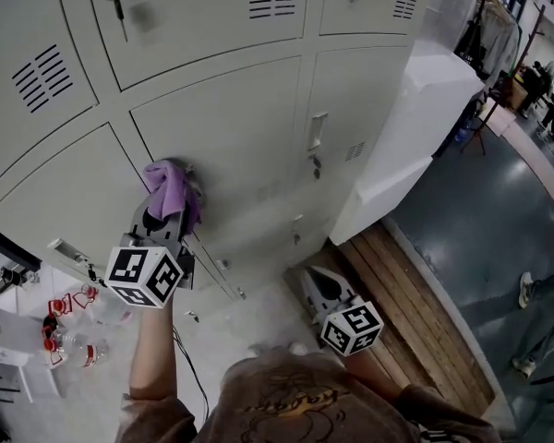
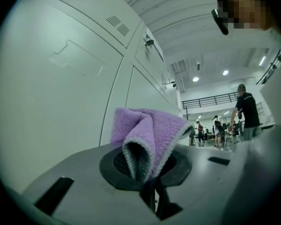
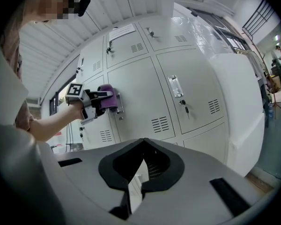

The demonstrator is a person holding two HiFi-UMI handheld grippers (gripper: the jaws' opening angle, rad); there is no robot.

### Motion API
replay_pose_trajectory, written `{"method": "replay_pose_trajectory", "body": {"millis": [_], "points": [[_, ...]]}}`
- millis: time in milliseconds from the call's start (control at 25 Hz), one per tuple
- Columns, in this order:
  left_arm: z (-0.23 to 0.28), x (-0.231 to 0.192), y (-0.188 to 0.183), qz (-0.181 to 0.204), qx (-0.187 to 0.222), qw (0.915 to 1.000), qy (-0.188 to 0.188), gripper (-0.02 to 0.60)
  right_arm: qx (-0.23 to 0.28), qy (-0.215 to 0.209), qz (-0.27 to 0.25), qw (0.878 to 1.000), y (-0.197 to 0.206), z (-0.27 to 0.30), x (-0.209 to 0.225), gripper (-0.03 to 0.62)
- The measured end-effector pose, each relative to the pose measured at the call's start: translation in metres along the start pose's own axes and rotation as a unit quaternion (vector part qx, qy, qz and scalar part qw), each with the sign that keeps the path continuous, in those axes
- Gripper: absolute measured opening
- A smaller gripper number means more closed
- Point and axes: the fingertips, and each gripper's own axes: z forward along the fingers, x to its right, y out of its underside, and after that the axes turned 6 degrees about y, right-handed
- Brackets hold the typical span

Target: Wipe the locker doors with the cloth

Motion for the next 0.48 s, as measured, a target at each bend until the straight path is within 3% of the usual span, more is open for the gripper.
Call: {"method": "replay_pose_trajectory", "body": {"millis": [480], "points": [[0.028, 0.018, 0.005, -0.003, 0.003, 0.9998, 0.022, 0.04, -0.002, 0.003, 0.002, 1.0, 0.003, -0.003, -0.003, -0.003]]}}
